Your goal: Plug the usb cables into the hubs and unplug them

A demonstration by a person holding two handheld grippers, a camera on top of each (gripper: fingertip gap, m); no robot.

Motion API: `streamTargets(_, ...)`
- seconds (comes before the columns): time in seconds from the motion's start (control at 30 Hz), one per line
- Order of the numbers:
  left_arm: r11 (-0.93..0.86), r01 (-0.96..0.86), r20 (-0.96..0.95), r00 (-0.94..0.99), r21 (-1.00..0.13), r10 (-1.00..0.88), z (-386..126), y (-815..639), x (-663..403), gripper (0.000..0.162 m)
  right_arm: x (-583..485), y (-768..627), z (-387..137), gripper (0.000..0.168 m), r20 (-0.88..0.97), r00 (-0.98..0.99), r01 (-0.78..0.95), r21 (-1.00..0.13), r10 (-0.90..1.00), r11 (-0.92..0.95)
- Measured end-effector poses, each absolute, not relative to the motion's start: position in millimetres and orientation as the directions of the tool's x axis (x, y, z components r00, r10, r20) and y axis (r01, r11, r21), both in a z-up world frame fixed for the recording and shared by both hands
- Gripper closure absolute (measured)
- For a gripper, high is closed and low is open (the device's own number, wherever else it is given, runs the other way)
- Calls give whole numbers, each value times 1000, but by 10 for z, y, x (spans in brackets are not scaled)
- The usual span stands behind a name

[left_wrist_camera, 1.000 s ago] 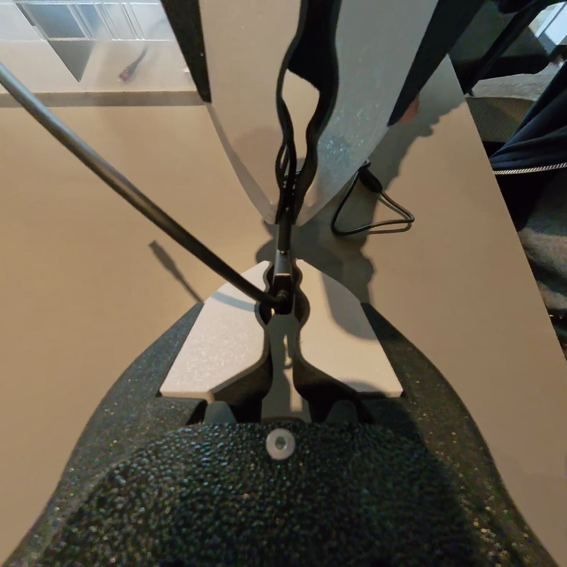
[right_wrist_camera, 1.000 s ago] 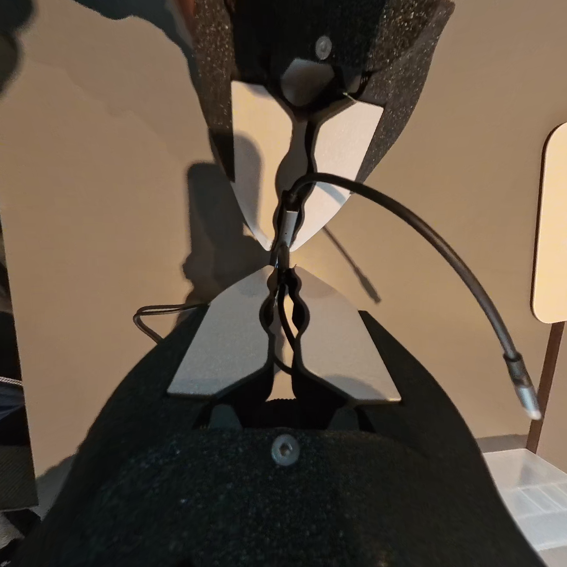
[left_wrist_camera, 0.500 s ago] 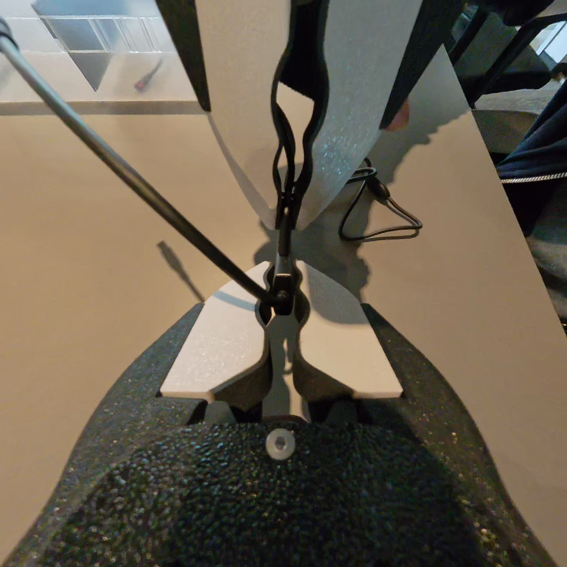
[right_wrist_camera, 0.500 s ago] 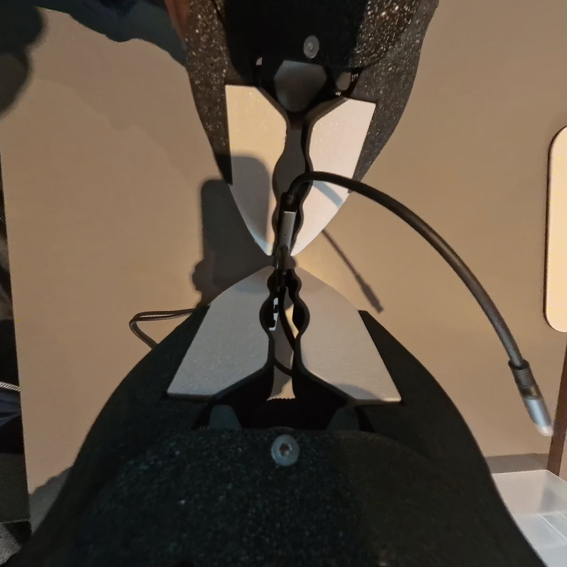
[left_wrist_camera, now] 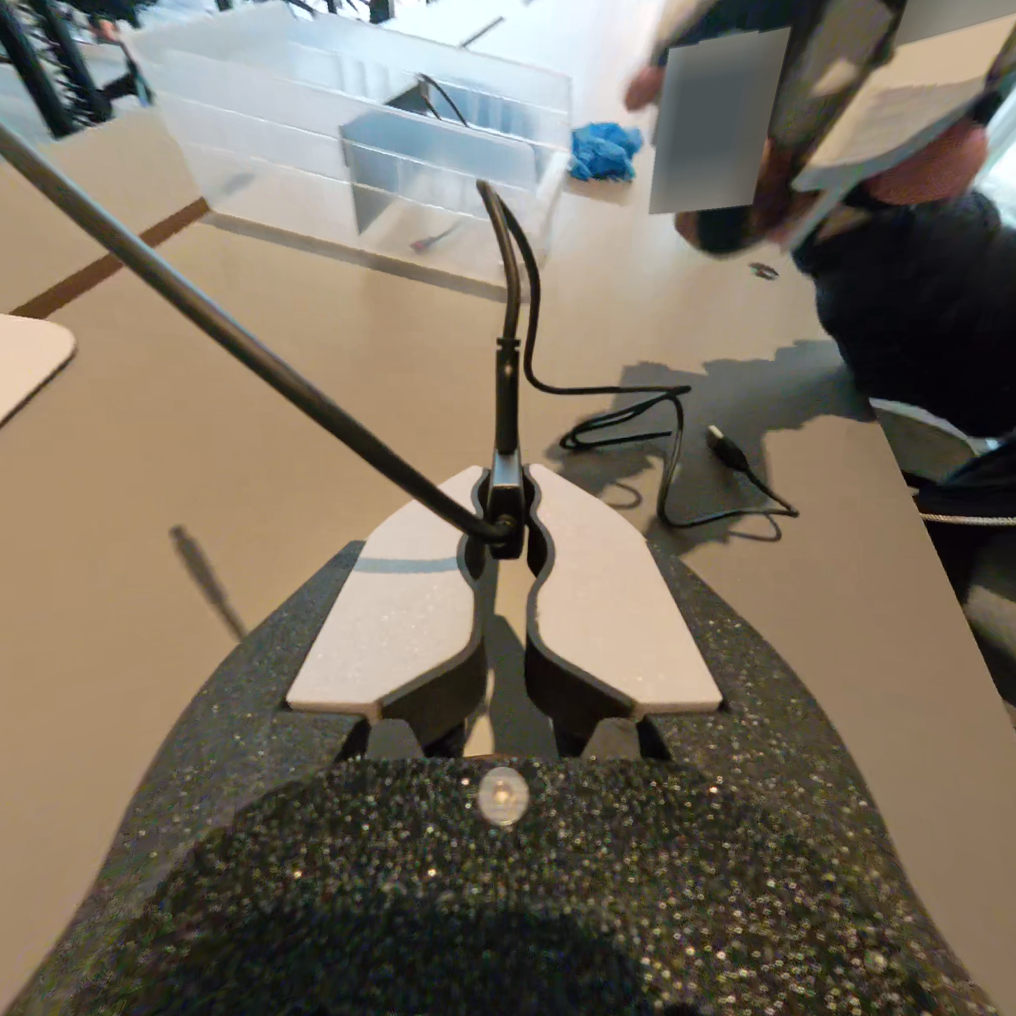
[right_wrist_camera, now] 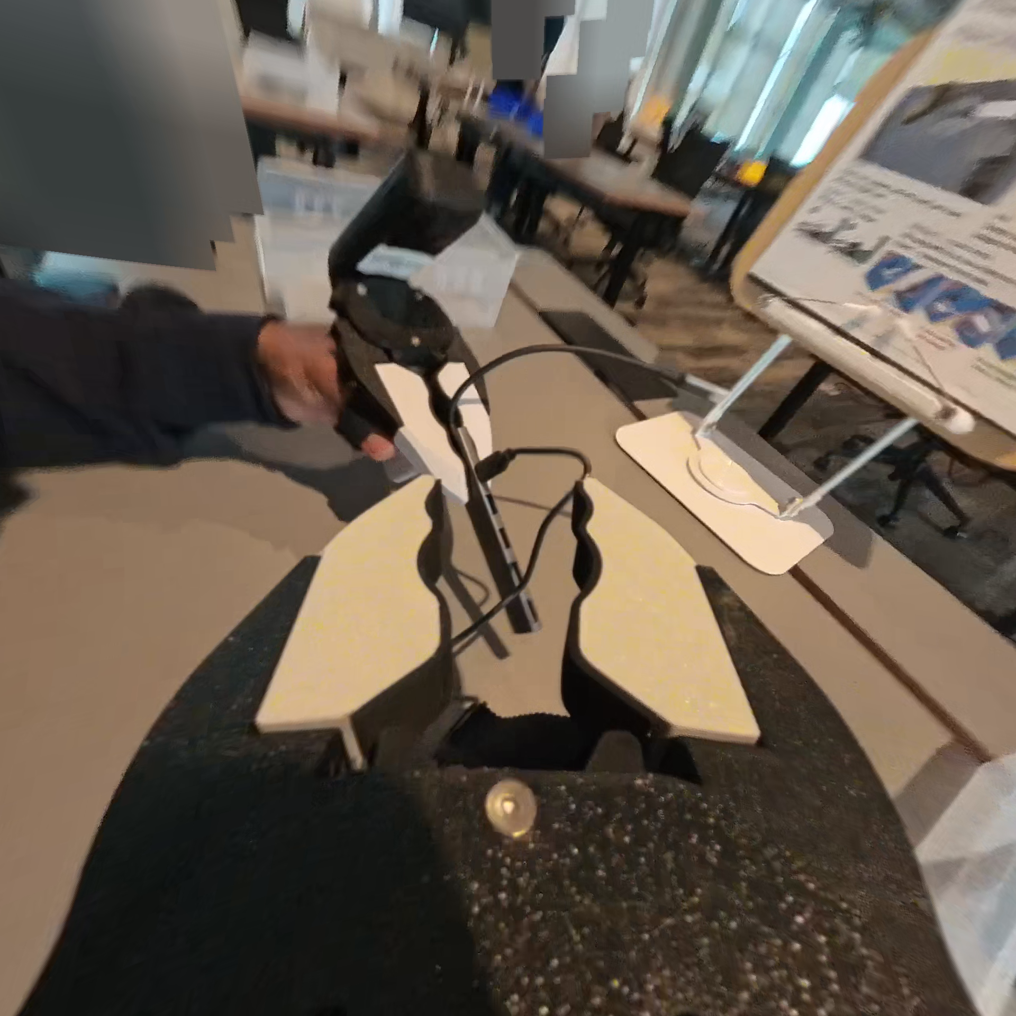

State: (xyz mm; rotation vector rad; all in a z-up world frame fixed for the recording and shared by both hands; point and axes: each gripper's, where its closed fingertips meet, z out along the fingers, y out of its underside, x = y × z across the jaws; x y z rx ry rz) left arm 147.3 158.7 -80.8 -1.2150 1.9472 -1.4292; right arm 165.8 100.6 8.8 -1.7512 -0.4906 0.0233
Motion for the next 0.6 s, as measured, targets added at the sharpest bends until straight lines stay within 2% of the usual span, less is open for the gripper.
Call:
streamTargets(0.13, 5, -343, 154, -435, -939, -887, -667, 1739, 1531, 153, 1821, 669, -67, 130, 74, 976, 83, -996, 203, -33)
streamTargets(0.23, -25, -275, 126, -357, -961, -926, -523, 1855, 1559, 153, 1876, 486, -297, 135, 28, 993, 28, -1000, 118, 0)
streamTargets(0.43, -12, -119, 36, -205, -993, -978, -199, 1977, 1506, 153, 1821, 385, -362, 139, 172, 985, 172, -985, 29, 2)
streamTargets(0.6, 2, -37, 3, -123, -999, -992, 56, 1985, 1315, 153, 1745, 426, -382, 139, 191, 981, 191, -982, 42, 3)
